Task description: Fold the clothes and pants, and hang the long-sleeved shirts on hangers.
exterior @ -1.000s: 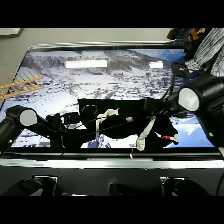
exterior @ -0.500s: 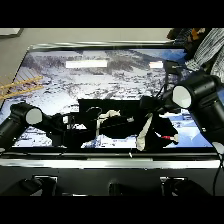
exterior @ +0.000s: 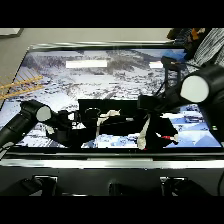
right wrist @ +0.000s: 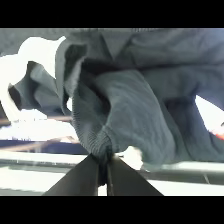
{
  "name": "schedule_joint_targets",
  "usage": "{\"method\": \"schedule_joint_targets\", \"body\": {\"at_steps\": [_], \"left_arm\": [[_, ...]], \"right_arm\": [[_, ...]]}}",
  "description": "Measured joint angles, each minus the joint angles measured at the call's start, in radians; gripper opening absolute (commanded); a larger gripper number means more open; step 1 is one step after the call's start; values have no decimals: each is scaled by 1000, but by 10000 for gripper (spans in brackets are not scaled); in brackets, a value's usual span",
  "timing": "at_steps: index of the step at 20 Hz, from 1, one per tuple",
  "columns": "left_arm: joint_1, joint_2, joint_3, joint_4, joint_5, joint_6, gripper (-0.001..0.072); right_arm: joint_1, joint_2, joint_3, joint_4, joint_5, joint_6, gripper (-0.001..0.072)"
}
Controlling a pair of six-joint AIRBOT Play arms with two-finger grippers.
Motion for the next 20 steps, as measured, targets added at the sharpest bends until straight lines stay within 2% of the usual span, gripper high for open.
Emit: {"method": "schedule_joint_targets", "body": {"at_steps": [4,9,15,20], "left_arm": [[-5,-8,12,8,5,-5,25],[-32,-10,54,8,2,-11,25],[-38,-9,120,60,-89,-65,25],[-38,-8,142,119,-135,-127,25]], "right_arm": [[0,-6,45,-63,82,-1,42],[0,-85,58,-87,21,-27,42],[1,-156,61,-5,-103,-40,42],[1,-109,62,22,-71,-39,41]]}}
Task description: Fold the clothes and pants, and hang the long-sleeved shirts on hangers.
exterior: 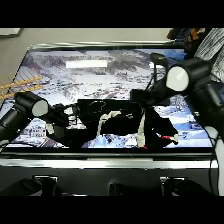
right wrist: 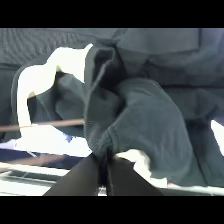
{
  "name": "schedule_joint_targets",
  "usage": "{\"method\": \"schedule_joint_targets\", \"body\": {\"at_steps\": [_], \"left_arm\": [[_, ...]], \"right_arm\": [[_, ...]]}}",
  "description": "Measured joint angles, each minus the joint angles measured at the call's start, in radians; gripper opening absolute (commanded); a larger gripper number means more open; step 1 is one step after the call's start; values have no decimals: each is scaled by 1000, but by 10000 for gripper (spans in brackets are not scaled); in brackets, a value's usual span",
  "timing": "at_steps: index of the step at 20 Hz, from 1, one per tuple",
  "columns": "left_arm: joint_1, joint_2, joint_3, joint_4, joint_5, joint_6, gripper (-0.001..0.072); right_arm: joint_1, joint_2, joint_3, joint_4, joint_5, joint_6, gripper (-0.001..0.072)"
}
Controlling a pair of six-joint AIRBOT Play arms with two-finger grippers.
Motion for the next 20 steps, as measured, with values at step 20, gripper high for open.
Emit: {"method": "schedule_joint_targets", "body": {"at_steps": [20], "left_arm": [[-84,-19,4,-21,75,-38,25]], "right_arm": [[0,71,52,8,47,37,42]]}}
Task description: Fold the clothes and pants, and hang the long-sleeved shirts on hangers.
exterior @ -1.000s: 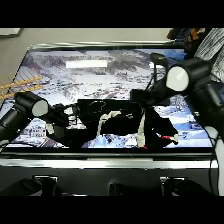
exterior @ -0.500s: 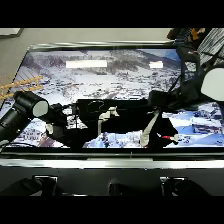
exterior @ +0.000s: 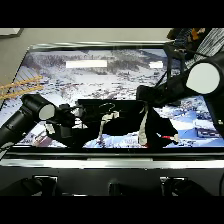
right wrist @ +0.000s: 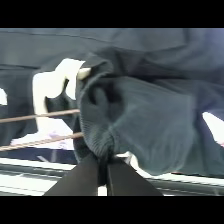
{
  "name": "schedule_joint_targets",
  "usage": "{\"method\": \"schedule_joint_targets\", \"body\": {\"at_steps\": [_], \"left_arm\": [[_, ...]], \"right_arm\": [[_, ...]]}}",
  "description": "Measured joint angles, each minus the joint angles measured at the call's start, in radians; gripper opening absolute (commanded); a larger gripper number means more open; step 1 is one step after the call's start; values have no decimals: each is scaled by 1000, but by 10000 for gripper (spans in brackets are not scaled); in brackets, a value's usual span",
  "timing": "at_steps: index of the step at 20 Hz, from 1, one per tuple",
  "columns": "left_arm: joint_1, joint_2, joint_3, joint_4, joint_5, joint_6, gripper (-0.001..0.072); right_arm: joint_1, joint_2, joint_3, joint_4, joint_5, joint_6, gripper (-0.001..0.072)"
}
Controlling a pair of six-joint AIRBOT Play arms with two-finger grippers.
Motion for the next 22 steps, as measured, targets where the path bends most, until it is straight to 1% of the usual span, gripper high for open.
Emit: {"method": "schedule_joint_targets", "body": {"at_steps": [8,11,16,22], "left_arm": [[-27,-47,0,-132,87,3,25],[-52,-72,0,-154,109,0,25],[-87,-122,0,-177,124,1,25],[-97,-148,9,-219,148,3,25]], "right_arm": [[0,16,0,65,24,26,42],[0,-2,0,72,20,17,42],[0,8,0,132,3,5,42],[0,7,0,80,43,-32,42]]}}
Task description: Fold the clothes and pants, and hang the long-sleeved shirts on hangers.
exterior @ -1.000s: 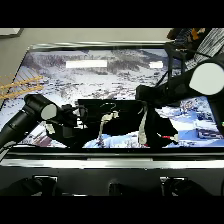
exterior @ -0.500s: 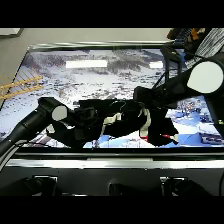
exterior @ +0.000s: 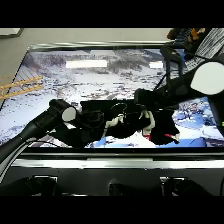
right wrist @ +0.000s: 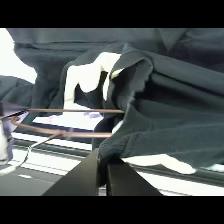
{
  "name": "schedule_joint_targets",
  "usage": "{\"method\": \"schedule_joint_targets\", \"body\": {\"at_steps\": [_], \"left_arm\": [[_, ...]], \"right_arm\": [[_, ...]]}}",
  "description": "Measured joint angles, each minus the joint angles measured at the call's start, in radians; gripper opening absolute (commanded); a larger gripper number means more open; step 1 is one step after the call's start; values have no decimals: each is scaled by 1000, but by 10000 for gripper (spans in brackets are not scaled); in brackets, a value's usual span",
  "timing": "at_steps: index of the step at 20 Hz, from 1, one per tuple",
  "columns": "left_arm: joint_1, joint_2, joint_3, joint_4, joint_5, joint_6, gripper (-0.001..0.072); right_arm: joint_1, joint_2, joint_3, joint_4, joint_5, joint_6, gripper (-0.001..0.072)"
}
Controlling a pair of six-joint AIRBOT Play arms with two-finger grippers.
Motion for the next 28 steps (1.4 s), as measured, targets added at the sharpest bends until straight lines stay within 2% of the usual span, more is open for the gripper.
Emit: {"method": "schedule_joint_targets", "body": {"at_steps": [11,14,18,20,23,28], "left_arm": [[-1,-7,23,-70,44,-12,25],[-2,-7,24,-69,37,-14,25],[-2,-7,24,-26,-24,-10,25],[-2,-7,28,-11,-52,6,25],[-5,-7,44,6,-83,39,25],[-18,-8,79,12,-92,84,25]], "right_arm": [[0,-16,2,19,10,-149,42],[0,42,47,-67,87,-163,42],[0,97,140,-254,187,-194,42],[0,95,162,-286,204,-219,42],[0,67,175,-248,186,-253,42],[7,-16,180,-72,129,-301,42]]}}
